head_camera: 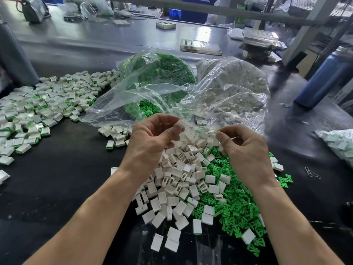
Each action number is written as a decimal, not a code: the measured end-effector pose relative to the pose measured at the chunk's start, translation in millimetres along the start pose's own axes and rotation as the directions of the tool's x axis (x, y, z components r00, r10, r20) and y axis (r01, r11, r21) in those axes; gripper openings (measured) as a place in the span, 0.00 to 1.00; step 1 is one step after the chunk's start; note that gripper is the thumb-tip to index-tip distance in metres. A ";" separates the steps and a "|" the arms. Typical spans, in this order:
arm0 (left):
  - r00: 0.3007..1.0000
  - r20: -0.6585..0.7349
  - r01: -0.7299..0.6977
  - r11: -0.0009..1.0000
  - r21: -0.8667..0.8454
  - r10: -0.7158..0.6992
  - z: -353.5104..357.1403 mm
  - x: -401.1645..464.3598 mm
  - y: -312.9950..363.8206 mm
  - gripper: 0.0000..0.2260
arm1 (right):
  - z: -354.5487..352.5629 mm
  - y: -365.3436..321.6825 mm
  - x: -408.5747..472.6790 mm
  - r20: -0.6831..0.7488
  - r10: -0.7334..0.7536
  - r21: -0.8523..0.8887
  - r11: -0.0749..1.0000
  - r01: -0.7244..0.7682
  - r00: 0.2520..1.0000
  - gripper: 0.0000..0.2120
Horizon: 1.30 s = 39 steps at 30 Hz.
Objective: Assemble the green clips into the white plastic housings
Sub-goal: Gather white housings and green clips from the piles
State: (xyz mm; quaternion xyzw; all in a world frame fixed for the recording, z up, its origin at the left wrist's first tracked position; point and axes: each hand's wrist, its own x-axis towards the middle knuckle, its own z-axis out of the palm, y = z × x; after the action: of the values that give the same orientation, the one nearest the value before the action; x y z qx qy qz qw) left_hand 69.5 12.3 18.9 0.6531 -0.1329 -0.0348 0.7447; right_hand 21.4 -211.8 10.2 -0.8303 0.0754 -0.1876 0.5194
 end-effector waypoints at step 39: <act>0.992 0.052 -0.124 0.932 0.341 0.113 23.4 -11.0 -11.0 0.04 | 23.7 -22.5 -13.5 0.114 -0.076 0.361 0.932 0.030 0.991 0.07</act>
State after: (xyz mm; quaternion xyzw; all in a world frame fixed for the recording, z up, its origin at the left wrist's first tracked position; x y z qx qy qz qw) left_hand 54.6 -9.4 9.1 0.7633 -0.1876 0.0235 0.6178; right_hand 16.7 -177.6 17.9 -0.7335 -0.0155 -0.1591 0.6606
